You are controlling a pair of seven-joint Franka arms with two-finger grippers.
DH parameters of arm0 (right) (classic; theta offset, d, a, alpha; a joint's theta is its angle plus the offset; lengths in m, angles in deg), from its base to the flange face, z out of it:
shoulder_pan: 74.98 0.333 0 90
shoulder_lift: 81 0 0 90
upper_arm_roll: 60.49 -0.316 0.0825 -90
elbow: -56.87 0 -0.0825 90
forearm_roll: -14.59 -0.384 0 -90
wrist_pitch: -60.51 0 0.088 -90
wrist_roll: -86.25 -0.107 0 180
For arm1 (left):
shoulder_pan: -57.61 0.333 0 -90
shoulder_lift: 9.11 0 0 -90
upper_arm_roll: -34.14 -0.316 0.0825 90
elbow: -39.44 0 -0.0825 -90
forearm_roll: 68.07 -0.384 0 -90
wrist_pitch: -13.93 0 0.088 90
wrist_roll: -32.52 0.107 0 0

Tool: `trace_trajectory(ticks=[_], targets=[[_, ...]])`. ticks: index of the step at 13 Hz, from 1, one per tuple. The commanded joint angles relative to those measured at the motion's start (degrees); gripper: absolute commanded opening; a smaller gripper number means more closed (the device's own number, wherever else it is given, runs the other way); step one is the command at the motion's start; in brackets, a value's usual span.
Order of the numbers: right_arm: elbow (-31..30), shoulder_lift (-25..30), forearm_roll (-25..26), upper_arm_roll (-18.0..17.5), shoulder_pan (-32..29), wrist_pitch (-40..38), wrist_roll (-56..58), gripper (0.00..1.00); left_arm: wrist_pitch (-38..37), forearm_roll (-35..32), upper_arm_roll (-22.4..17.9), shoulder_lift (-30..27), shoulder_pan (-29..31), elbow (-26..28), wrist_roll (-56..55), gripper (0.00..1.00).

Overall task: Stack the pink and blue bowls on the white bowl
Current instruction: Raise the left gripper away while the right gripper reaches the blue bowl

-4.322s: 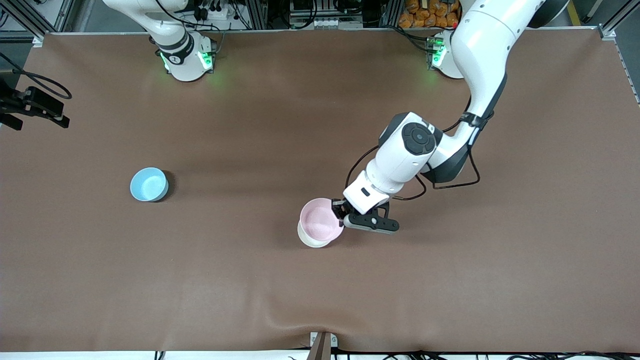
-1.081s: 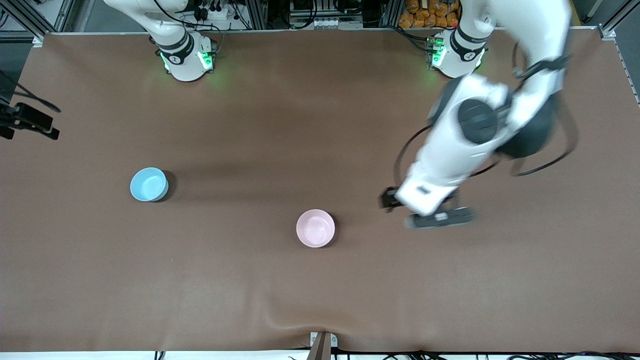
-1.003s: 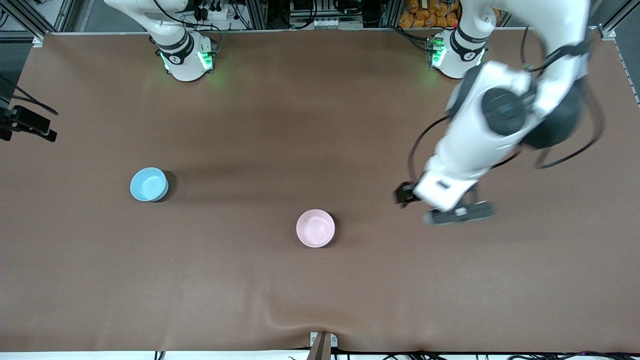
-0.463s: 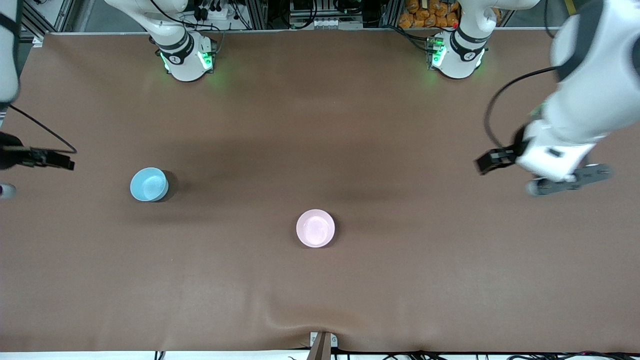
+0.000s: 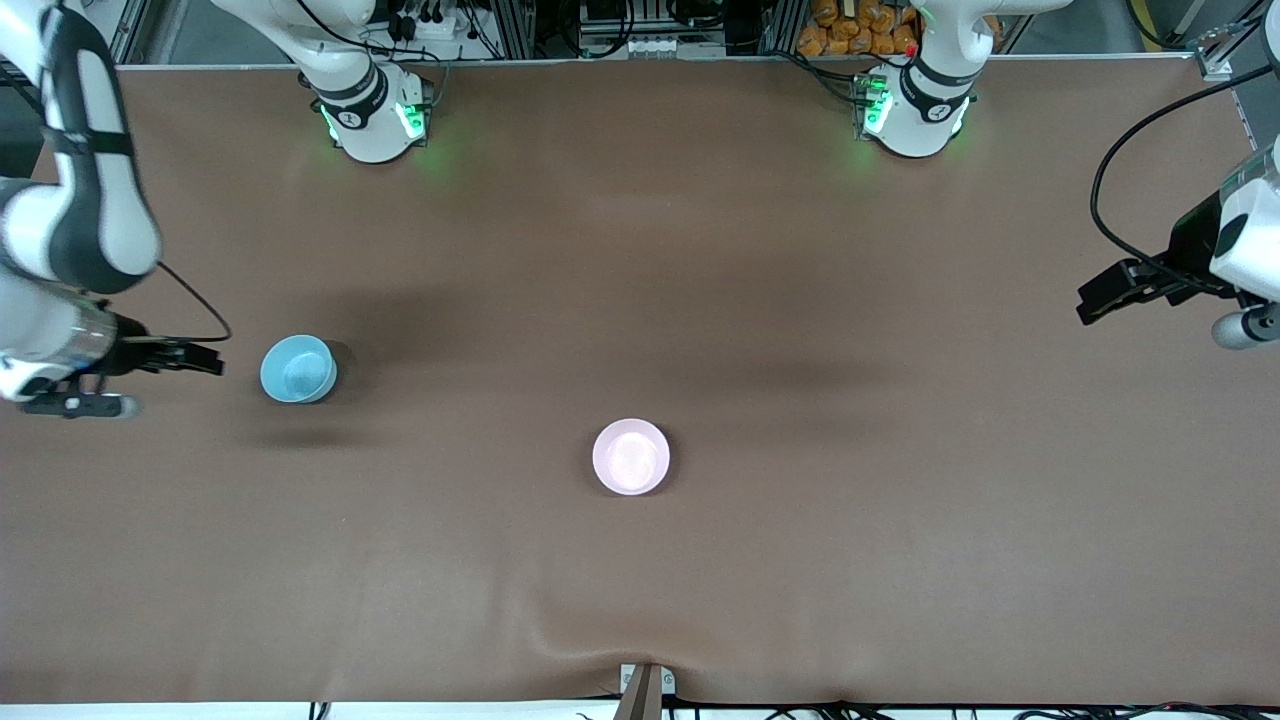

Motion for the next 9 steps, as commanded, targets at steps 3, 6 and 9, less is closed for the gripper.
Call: trace_trajectory(ticks=[3, 6, 9], targets=[[-10.4, -0.6, -0.9, -0.6, -1.2, 13.5, 7.0, 0.78, 2.5, 0.9, 0.5, -4.0, 1.8, 5.2, 3.9, 1.0], [-10.5, -3.1, -1.9, -0.7, -3.5, 15.2, 9.4, 0.62, 2.2, 4.6, 0.4, -4.7, 4.3, 5.0, 6.8, 1.0], [-10.7, -5.6, -5.3, -0.7, -3.9, 17.1, 9.7, 0.5, 1.4, 4.6, 0.6, -4.8, 4.4, 5.0, 6.9, 1.0]])
